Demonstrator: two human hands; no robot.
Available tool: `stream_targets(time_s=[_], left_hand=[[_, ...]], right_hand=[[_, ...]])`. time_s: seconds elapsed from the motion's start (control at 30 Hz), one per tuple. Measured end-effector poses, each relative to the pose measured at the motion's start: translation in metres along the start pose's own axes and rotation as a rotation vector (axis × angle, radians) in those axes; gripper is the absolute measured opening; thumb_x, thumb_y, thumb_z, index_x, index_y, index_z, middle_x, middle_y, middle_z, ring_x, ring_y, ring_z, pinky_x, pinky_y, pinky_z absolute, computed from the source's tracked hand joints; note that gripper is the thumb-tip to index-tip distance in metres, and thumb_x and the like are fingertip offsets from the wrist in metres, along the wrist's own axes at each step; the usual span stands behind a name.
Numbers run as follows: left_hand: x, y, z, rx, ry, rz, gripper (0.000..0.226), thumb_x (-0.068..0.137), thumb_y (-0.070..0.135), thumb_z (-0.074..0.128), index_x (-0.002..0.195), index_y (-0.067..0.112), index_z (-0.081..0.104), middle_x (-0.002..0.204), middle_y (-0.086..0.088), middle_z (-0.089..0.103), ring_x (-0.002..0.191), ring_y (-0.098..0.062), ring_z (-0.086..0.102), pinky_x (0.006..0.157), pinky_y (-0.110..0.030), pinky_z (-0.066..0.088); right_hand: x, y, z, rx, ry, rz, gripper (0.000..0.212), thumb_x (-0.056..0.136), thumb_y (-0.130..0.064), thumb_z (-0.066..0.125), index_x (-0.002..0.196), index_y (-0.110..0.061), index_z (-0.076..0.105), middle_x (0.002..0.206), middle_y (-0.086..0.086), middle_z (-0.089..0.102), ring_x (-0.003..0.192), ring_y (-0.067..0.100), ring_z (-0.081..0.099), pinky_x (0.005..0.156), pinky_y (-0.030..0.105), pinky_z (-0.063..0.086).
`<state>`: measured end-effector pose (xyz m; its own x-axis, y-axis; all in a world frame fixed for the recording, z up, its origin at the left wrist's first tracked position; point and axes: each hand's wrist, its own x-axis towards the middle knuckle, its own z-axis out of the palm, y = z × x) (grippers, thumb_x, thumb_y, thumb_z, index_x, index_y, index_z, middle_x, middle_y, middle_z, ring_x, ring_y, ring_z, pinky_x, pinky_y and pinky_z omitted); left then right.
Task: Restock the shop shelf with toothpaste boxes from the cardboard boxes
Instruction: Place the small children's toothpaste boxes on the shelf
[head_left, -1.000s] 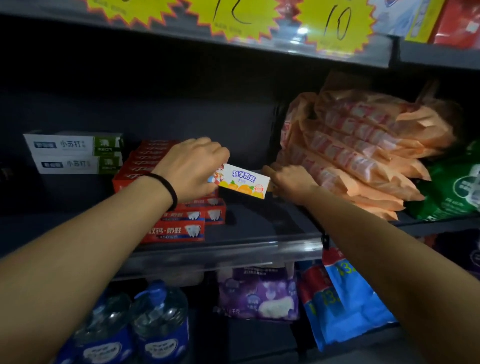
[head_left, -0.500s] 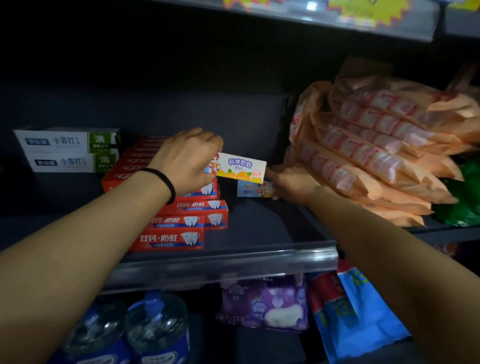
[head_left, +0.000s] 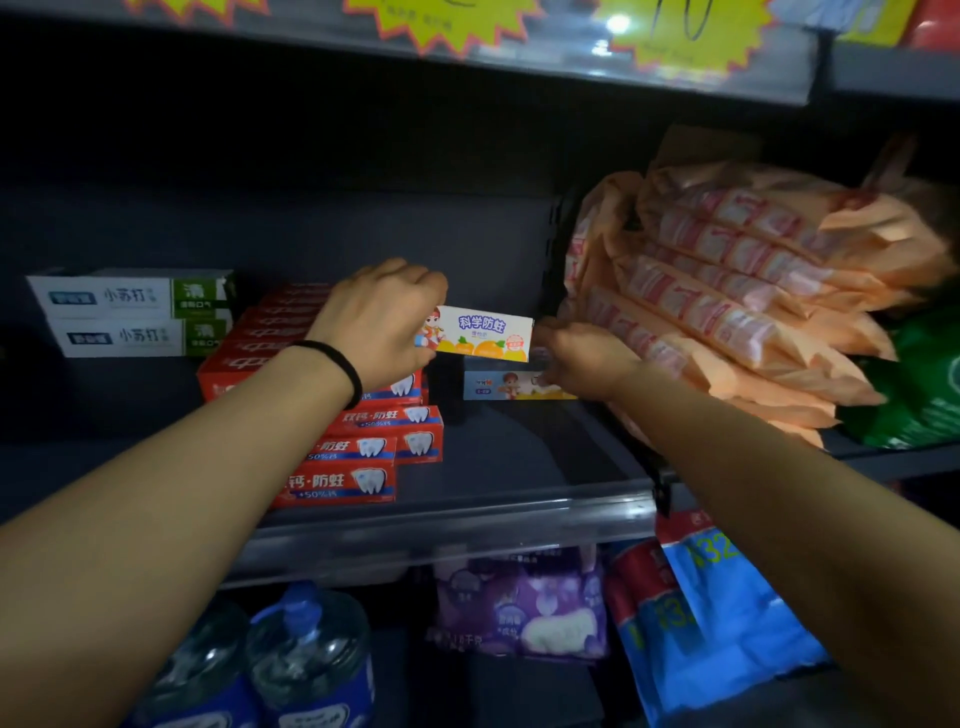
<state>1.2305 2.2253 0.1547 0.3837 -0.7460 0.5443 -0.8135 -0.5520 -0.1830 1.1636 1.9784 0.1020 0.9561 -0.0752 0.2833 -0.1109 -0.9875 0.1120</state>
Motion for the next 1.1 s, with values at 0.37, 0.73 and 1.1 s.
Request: stream_targets(time_s=[0.37, 0.73, 1.1], left_hand=[[-0.003, 0.057, 0.0, 0.031, 0.069, 0.081, 0.028, 0.069, 0.011, 0.072, 0.09, 0.011, 0.054, 0.093, -0.01, 0.059, 0.091, -0.031, 0.053, 0.073, -0.036, 0.039], [-0.011, 0.092, 0.016, 0.037, 0.105, 0.097, 0.042, 0.047, 0.007, 0.084, 0.079, 0.008, 0.056, 0.076, -0.01, 0.058, 0.071, -0.031, 0.055, 0.06, -0.033, 0.045], [0.0, 0.084, 0.037, -0.019, -0.166, 0.022, 0.04, 0.084, 0.025, 0.067, 0.118, 0.013, 0.051, 0.117, -0.006, 0.052, 0.109, -0.025, 0.049, 0.082, -0.035, 0.041]], right_hand=[[-0.049, 0.001, -0.098, 0.107, -0.043, -0.053, 0.056, 0.073, -0.022, 0.079, 0.124, -0.013, 0.059, 0.112, 0.002, 0.066, 0.098, 0.018, 0.063, 0.087, 0.031, 0.05], [-0.06, 0.001, -0.088, -0.017, -0.195, -0.093, 0.04, 0.078, -0.03, 0.076, 0.112, -0.015, 0.064, 0.098, -0.002, 0.061, 0.094, 0.02, 0.057, 0.076, 0.027, 0.043], [-0.05, 0.013, -0.058, -0.07, -0.194, -0.029, 0.03, 0.079, -0.029, 0.075, 0.104, -0.017, 0.063, 0.096, -0.001, 0.055, 0.094, 0.021, 0.054, 0.071, 0.027, 0.037]])
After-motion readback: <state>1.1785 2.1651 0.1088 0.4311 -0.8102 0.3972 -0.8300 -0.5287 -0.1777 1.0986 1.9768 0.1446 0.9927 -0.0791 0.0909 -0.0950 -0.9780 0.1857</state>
